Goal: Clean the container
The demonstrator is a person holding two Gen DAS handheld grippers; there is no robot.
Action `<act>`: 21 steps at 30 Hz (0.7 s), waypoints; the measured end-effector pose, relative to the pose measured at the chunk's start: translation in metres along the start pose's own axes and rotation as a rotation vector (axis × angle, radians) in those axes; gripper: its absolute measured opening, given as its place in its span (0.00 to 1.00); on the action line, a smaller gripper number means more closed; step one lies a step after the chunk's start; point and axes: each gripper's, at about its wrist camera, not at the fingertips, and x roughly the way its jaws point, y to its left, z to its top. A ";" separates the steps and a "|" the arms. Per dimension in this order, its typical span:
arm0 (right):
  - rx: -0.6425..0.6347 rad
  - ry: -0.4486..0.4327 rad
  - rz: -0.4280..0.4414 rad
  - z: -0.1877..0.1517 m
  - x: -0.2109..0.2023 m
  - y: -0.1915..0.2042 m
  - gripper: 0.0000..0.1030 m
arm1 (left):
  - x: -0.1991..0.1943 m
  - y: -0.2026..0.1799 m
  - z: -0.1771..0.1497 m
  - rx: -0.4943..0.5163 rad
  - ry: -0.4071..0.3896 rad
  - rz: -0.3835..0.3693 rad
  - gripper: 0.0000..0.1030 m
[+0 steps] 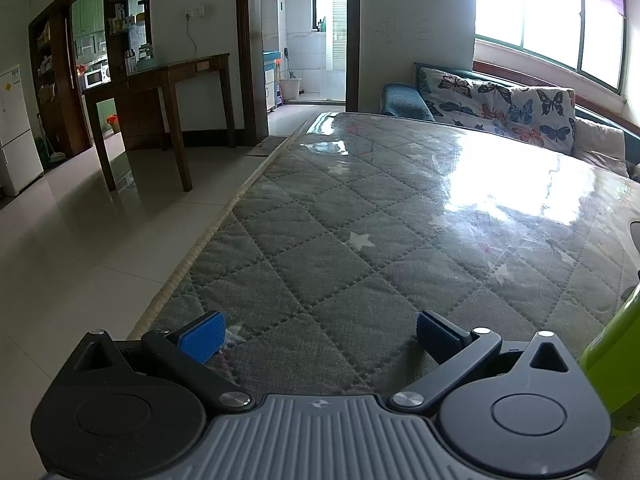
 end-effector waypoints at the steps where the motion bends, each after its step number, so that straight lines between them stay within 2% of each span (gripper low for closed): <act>1: 0.000 0.000 0.000 0.000 0.000 0.000 1.00 | 0.000 0.000 0.000 0.000 0.000 0.000 1.00; 21: -0.005 0.000 -0.004 -0.003 0.001 0.000 1.00 | 0.003 -0.002 -0.001 0.001 -0.002 0.001 1.00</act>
